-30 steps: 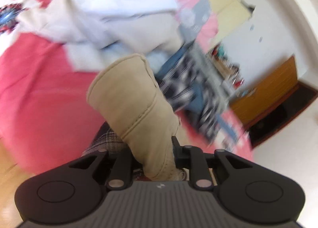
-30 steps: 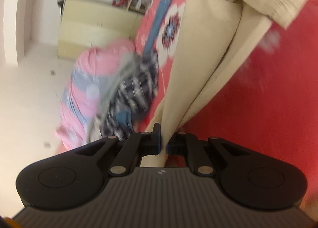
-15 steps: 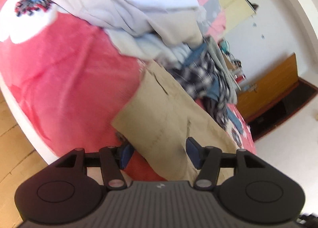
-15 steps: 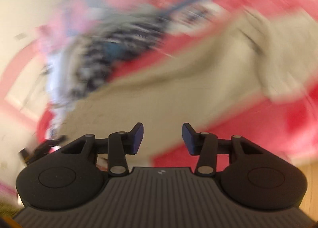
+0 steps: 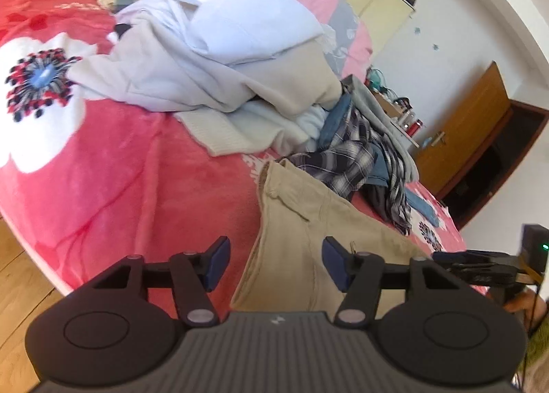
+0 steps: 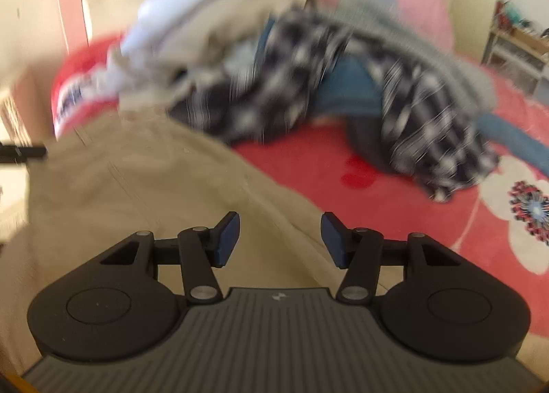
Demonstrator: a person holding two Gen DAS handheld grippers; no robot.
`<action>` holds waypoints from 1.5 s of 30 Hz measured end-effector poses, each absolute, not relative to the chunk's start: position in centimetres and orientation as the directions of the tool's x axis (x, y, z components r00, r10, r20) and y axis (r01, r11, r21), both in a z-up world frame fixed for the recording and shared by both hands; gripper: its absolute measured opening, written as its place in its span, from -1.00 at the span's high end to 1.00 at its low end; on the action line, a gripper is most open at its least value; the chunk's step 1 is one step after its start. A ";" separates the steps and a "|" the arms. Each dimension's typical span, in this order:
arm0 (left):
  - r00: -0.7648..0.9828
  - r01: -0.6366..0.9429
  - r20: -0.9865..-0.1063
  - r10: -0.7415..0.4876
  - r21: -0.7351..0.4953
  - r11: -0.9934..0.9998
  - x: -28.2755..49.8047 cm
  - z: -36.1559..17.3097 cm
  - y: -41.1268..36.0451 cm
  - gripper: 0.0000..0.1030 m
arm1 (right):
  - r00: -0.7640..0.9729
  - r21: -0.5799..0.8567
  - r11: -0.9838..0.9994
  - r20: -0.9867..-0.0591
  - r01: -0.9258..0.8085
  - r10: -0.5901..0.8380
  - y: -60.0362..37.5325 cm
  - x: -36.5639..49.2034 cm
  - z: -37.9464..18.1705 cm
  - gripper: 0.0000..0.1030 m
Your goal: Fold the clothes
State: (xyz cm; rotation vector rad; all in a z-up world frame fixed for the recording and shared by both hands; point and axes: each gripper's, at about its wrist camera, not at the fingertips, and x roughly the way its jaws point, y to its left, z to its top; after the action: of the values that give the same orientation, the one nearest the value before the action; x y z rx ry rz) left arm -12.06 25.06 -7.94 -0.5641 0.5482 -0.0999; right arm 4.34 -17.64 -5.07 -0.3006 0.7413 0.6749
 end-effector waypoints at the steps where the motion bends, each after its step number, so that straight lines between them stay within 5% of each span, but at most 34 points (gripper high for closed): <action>1: 0.855 -0.049 -0.462 -0.236 -0.524 0.850 -11.8 -8.0 24.9 0.31 | 0.512 -0.019 0.735 -0.730 -0.678 0.454 -17.4 4.4 -5.4 0.05; 2: 0.858 -0.045 -0.459 -0.230 -0.514 0.857 -11.6 -8.1 24.7 0.43 | 0.493 -0.028 0.720 -0.748 -0.693 0.445 -17.2 4.2 -5.8 0.12; 3: 0.862 -0.042 -0.455 -0.223 -0.504 0.863 -11.5 -8.1 24.5 0.50 | 0.493 -0.053 0.713 -0.759 -0.699 0.426 -17.1 3.7 -6.1 0.66; 4: 0.868 -0.039 -0.448 -0.215 -0.493 0.869 -11.5 -8.2 24.4 0.63 | 0.508 -0.083 0.715 -0.760 -0.695 0.405 -16.9 3.4 -6.3 0.95; 7: 0.886 -0.032 -0.420 -0.195 -0.474 0.880 -11.8 -8.1 24.1 0.83 | 0.557 -0.124 0.732 -0.737 -0.669 0.384 -16.5 2.2 -6.2 0.97; 18: 0.912 0.052 -0.340 -0.228 -0.457 0.888 -11.1 -5.2 23.0 0.87 | 0.738 -0.230 0.809 -0.592 -0.540 0.324 -17.7 -0.8 -1.6 0.98; 26: 0.885 0.009 -0.428 -0.181 -0.374 0.927 -7.0 -7.0 21.9 0.87 | 0.756 -0.270 0.830 -0.606 -0.489 0.248 -17.6 2.8 -4.3 0.98; 30: 0.861 -0.025 -0.479 -0.169 -0.373 0.928 -6.3 -8.7 22.3 0.85 | 0.738 -0.258 0.832 -0.630 -0.491 0.241 -17.2 4.5 -7.1 0.98; 35: 0.853 -0.059 -0.499 -0.151 -0.380 0.923 -6.8 -8.6 22.8 0.60 | 0.688 -0.140 0.866 -0.673 -0.481 0.273 -17.6 6.0 -9.3 0.90; 38: 0.876 -0.085 -0.472 -0.099 -0.353 0.932 -8.1 -7.1 23.2 0.46 | 0.703 0.004 0.911 -0.634 -0.412 0.321 -20.1 5.6 -7.5 0.66; 40: 0.888 -0.098 -0.455 -0.070 -0.336 0.937 -8.8 -5.8 23.3 0.46 | 0.736 0.126 0.930 -0.578 -0.346 0.352 -22.7 4.7 -5.6 0.32; 45: 0.900 -0.032 -0.417 -0.124 -0.347 0.937 -8.5 -2.7 21.2 0.33 | 0.840 0.315 0.942 -0.477 -0.113 0.260 -30.3 -1.4 -1.4 0.04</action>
State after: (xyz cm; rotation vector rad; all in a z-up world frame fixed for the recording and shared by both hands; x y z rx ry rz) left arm -8.50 21.24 -2.70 -0.3559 0.4504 -0.0486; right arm -1.36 -30.26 -1.42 0.2818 0.5400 0.1995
